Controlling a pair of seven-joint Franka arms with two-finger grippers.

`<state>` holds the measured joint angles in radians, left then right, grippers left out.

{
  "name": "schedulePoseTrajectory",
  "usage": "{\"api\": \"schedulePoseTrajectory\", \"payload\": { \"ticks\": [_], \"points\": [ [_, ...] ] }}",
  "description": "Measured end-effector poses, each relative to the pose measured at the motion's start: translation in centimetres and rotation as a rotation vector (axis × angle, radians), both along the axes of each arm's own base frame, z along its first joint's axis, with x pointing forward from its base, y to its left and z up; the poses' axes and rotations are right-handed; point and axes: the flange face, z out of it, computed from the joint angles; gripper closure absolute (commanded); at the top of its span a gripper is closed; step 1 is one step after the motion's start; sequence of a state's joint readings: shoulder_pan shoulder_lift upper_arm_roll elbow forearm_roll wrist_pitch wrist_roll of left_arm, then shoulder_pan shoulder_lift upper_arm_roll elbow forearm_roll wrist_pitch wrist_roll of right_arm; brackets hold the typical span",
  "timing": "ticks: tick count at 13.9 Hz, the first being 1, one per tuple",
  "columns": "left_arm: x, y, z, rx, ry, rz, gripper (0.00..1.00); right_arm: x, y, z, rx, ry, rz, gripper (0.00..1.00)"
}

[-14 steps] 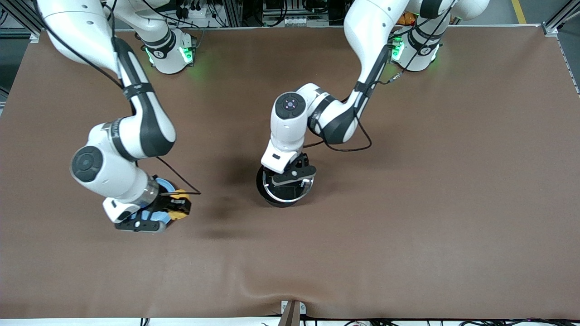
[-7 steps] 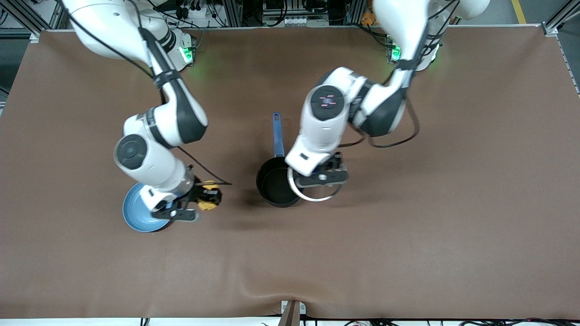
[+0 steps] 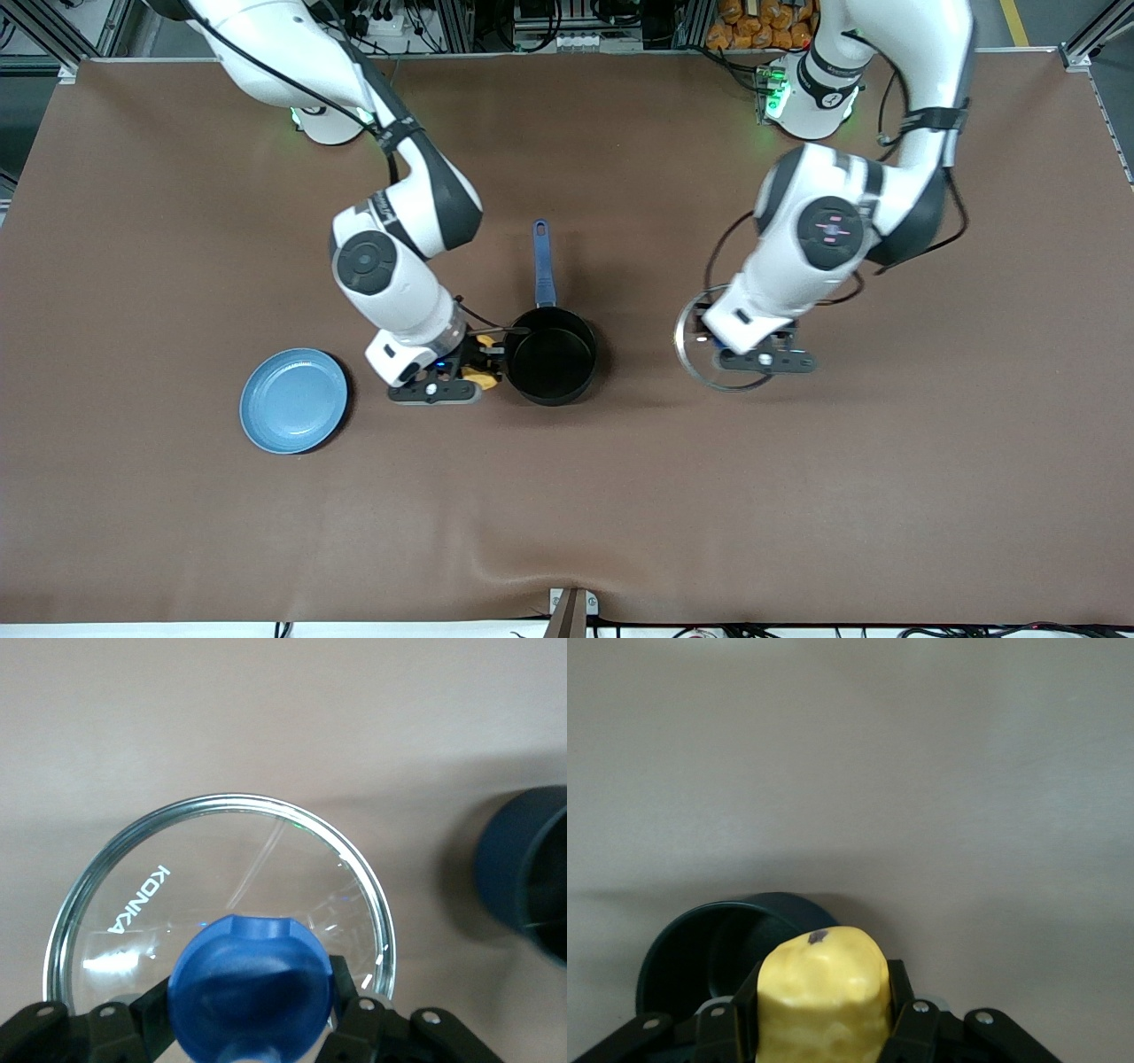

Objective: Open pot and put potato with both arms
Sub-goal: 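Lift the lid with the left gripper while the right gripper carries the potato, then lower the potato into the pot while the left gripper sets the lid down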

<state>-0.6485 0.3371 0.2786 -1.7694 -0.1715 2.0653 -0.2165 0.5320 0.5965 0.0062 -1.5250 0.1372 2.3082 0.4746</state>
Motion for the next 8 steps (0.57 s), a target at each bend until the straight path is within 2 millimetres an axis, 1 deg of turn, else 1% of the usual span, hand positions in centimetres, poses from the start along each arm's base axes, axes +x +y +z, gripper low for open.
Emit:
{"api": "schedulePoseTrajectory", "payload": {
  "ticks": [2,3,4,5,8],
  "points": [
    [-0.6,4.2,-1.0,0.021,0.017,-0.022,0.89,-0.9,2.8,-1.4,0.010,-0.008,0.001,1.00],
    [-1.0,5.9,-1.8,0.041,0.025,-0.026,0.89,-1.5,4.1,-2.2,0.015,-0.012,0.004,1.00],
    [-1.6,6.9,-2.7,0.058,0.030,-0.026,0.89,-2.1,5.1,-2.8,0.016,-0.011,0.007,1.00],
    [-2.2,7.6,-3.9,0.067,0.033,-0.024,0.89,-2.5,5.9,-3.4,0.015,-0.009,0.013,1.00],
    [-4.2,8.3,-8.1,0.071,0.014,-0.024,0.89,-3.5,7.5,-4.7,0.018,-0.015,0.025,1.00]
  ]
}}
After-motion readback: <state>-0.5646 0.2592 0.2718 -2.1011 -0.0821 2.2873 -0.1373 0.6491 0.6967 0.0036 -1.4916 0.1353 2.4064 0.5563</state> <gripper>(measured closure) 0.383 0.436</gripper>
